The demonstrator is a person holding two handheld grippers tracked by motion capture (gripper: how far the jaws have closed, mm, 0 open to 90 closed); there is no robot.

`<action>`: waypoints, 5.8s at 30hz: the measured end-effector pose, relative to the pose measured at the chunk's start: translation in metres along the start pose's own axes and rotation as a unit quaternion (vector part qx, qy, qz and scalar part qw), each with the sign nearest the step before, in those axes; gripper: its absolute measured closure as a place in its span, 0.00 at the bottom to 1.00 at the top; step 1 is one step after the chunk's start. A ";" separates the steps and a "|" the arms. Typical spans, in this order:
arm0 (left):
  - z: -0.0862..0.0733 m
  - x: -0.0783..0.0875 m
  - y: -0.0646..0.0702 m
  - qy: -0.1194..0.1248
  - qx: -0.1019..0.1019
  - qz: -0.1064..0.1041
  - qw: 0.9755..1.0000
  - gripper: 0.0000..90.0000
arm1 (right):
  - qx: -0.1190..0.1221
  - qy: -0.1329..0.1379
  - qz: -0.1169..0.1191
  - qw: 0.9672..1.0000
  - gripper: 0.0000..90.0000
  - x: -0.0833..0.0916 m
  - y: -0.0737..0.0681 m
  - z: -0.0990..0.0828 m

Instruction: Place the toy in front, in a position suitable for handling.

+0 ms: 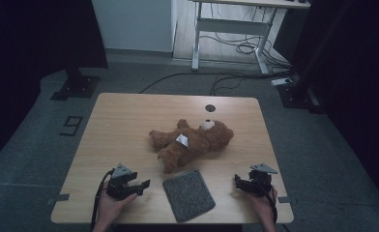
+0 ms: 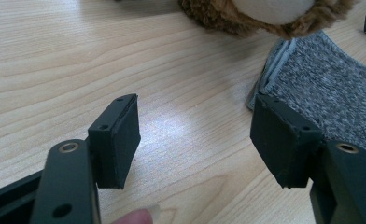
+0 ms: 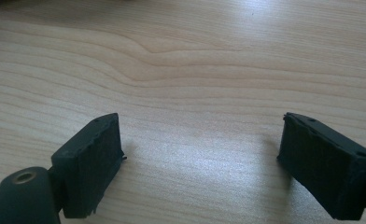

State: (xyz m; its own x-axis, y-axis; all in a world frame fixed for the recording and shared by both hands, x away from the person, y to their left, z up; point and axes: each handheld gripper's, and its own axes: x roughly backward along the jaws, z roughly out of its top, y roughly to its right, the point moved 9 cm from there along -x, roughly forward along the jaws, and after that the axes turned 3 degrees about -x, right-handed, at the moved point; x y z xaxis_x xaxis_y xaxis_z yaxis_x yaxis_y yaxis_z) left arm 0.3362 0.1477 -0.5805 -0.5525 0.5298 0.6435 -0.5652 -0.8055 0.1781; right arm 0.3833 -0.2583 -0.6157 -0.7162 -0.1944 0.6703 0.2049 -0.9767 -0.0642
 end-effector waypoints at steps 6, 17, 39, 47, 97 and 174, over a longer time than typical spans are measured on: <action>0.003 0.004 0.002 0.007 0.002 -0.005 1.000 0.36 | 0.003 0.013 0.017 1.000 0.18 0.003 -0.006 0.001; 0.041 0.013 0.019 0.022 -0.018 -0.028 0.999 0.29 | 0.007 0.051 0.067 0.996 0.17 0.002 -0.018 0.038; 0.098 -0.055 0.042 -0.036 -0.017 -0.028 0.999 0.29 | 0.081 0.067 0.193 0.976 0.15 -0.004 -0.123 0.128; 0.094 -0.065 0.036 -0.057 -0.027 -0.021 0.998 0.53 | 0.127 0.042 0.213 0.968 0.34 -0.029 -0.153 0.123; 0.201 0.009 -0.018 0.085 -0.058 0.069 0.992 0.90 | 0.064 0.210 0.215 0.952 0.83 0.017 -0.183 0.215; -0.005 -0.054 0.072 -0.044 -0.057 -0.113 0.991 0.87 | 0.023 0.107 0.221 0.969 0.77 -0.025 -0.164 0.125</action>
State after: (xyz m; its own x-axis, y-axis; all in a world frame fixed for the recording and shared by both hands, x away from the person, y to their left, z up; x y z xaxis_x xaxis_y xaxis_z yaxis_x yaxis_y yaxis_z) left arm 0.3223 0.0621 -0.6060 -0.3512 0.6640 0.6602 -0.7362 -0.6315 0.2435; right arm 0.4511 -0.0822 -0.5299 -0.6724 -0.6120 0.4164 0.5490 -0.7896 -0.2739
